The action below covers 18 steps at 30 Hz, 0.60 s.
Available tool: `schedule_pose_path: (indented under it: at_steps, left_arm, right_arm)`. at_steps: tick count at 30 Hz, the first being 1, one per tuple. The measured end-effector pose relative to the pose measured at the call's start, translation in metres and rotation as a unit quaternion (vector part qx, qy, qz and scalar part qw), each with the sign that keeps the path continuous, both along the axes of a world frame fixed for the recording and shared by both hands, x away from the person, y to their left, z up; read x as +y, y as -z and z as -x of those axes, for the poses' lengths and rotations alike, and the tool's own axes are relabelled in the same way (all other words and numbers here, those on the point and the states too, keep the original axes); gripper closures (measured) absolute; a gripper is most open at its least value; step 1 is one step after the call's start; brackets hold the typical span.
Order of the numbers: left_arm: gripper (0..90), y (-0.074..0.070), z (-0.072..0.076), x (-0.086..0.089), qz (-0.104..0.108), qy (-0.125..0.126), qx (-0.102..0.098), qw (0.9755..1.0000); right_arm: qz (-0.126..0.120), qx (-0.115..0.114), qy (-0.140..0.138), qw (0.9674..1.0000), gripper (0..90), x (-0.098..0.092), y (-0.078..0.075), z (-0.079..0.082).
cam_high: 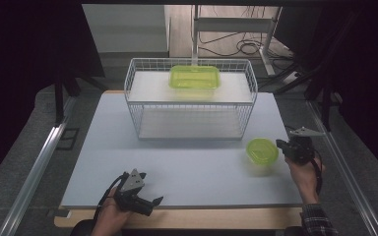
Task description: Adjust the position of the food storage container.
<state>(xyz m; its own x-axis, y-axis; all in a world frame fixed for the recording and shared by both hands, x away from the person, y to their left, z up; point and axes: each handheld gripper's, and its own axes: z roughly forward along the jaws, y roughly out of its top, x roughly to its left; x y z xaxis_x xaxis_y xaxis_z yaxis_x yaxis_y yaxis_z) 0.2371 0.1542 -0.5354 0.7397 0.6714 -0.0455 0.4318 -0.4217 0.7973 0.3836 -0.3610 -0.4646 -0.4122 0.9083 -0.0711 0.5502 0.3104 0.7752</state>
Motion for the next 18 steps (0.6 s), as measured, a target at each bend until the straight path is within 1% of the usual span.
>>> schedule_pose_path:
  at_steps: [3, 9, 14, 18]
  left_arm:
    - [0.0, 0.001, 0.0, 0.0, -0.004, 0.002, 0.003, 1.0]
    - [0.0, 0.001, 0.0, -0.002, -0.01, 0.004, 0.006, 0.9999]
    - [0.0, 0.002, 0.0, -0.002, -0.012, 0.003, 0.01, 0.9999]
    - [0.0, 0.002, 0.0, -0.002, -0.013, 0.004, 0.012, 0.9998]
  right_arm:
    - [0.001, 0.004, 0.001, 1.0, 89.3, -0.003, 0.003, -0.002]
    - [0.004, 0.013, -0.004, 0.9999, 89.4, -0.003, 0.007, -0.002]
    - [0.006, 0.026, -0.013, 0.9996, 89.3, 0.001, 0.01, -0.001]
    - [0.004, 0.032, -0.023, 0.9992, 89.3, 0.007, 0.011, 0.002]
